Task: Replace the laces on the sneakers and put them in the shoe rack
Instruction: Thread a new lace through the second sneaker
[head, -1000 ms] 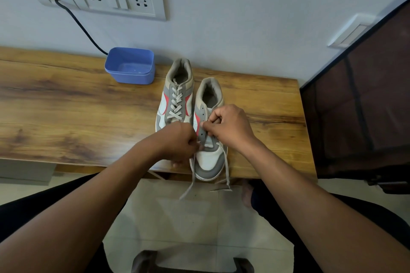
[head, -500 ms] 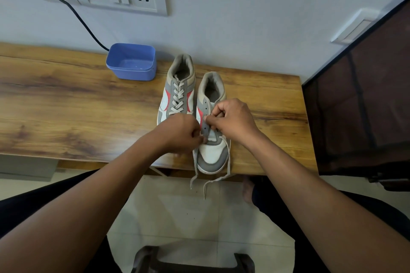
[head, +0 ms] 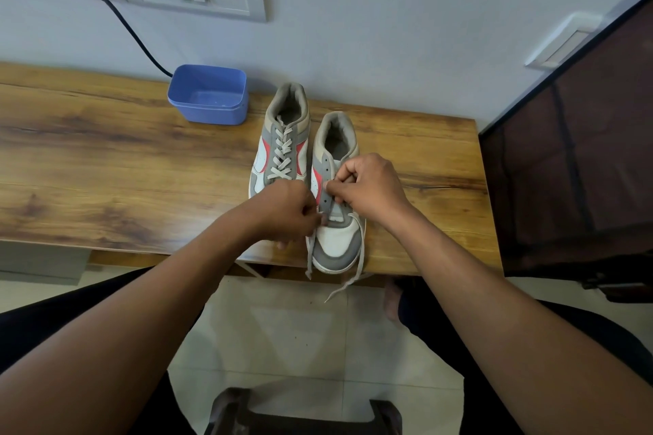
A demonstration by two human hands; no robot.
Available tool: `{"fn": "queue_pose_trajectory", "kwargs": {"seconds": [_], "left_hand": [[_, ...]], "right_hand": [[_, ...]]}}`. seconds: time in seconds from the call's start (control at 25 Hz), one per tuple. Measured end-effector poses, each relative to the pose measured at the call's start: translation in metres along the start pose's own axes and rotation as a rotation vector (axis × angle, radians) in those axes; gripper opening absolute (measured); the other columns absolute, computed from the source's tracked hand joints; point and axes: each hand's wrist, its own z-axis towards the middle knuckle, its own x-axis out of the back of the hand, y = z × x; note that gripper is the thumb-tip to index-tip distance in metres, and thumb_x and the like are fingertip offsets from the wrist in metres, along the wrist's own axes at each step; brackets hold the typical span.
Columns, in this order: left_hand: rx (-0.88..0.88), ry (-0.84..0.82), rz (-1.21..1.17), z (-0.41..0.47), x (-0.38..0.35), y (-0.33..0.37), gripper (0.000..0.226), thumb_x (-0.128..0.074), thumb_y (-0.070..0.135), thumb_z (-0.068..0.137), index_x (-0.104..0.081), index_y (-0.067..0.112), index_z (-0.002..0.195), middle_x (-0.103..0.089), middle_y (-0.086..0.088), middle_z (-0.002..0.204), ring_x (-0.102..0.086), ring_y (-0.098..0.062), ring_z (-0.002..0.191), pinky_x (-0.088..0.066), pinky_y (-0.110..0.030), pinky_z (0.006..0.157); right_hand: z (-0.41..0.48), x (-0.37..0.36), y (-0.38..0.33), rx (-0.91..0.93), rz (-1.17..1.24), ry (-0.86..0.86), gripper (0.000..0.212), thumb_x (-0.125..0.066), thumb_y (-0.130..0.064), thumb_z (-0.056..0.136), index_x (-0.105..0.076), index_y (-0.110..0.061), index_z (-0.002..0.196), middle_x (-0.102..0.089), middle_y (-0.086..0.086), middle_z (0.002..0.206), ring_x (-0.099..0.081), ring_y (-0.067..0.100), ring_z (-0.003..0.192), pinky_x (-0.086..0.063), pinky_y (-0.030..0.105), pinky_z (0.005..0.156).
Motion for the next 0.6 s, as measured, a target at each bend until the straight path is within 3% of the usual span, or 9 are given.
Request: {"fn": "queue_pose_trajectory", "kwargs": {"seconds": [0.08,0.16,0.24,0.36,0.44,0.52,0.6], "left_hand": [[-0.067,-0.101,0.013,-0.002,0.002,0.003,0.035,-0.057,0.022,0.101,-0.067,0.008,0.070,-0.069,-0.002,0.055,-0.064,-0.015,0.050,-0.059,-0.037,0.070],[-0.057,-0.289,-0.036,-0.007,0.006,0.006,0.038,-0.059,0.021,0.101,-0.062,0.015,0.063,-0.068,0.002,0.054,-0.061,-0.014,0.048,-0.055,-0.029,0.063],[-0.002,-0.370,-0.088,-0.008,0.011,0.009,0.038,-0.061,0.021,0.100,-0.064,0.015,0.062,-0.070,0.000,0.057,-0.060,-0.013,0.045,-0.049,-0.024,0.055],[0.056,-0.148,-0.021,-0.003,0.007,0.007,0.038,-0.062,0.035,0.100,-0.069,0.013,0.070,-0.066,0.001,0.050,-0.061,-0.010,0.043,-0.050,-0.024,0.054],[0.006,0.037,0.074,0.001,0.003,0.005,0.040,-0.059,0.034,0.100,-0.064,0.014,0.066,-0.064,0.000,0.049,-0.062,-0.010,0.045,-0.053,-0.028,0.059],[-0.072,-0.019,0.089,-0.001,0.005,0.005,0.037,-0.057,0.023,0.100,-0.060,0.019,0.063,-0.063,0.004,0.053,-0.060,-0.010,0.048,-0.058,-0.036,0.066],[-0.067,-0.212,0.061,-0.007,0.012,0.007,0.035,-0.058,0.020,0.099,-0.064,0.018,0.065,-0.066,0.005,0.055,-0.061,-0.007,0.047,-0.058,-0.031,0.064]], "right_hand": [[0.000,0.001,0.000,0.003,0.013,-0.008,0.020,-0.085,-0.024,0.085,-0.074,-0.023,0.069,-0.074,-0.008,0.062,-0.069,0.003,0.055,-0.063,0.037,0.065],[0.000,0.001,0.001,-0.001,0.019,-0.024,0.020,-0.086,-0.024,0.085,-0.074,-0.021,0.069,-0.074,-0.007,0.062,-0.068,0.002,0.053,-0.062,0.037,0.065],[0.000,0.000,0.001,0.006,0.011,-0.004,0.019,-0.085,-0.024,0.085,-0.074,-0.021,0.070,-0.074,-0.006,0.063,-0.070,0.005,0.057,-0.065,0.041,0.068],[0.000,-0.002,0.001,0.019,0.008,-0.002,0.018,-0.084,-0.025,0.087,-0.073,-0.022,0.073,-0.074,-0.006,0.065,-0.072,0.008,0.061,-0.065,0.044,0.070],[0.000,-0.001,0.001,0.014,0.015,-0.006,0.019,-0.084,-0.025,0.087,-0.073,-0.022,0.072,-0.074,-0.006,0.064,-0.072,0.008,0.060,-0.065,0.044,0.070],[0.001,0.001,0.001,0.001,0.033,-0.025,0.019,-0.085,-0.023,0.086,-0.074,-0.020,0.071,-0.074,-0.006,0.063,-0.071,0.006,0.057,-0.065,0.040,0.068],[0.000,0.002,0.000,-0.006,0.038,-0.056,0.019,-0.086,-0.023,0.085,-0.075,-0.019,0.071,-0.074,-0.006,0.063,-0.069,0.003,0.055,-0.062,0.035,0.063]]}}
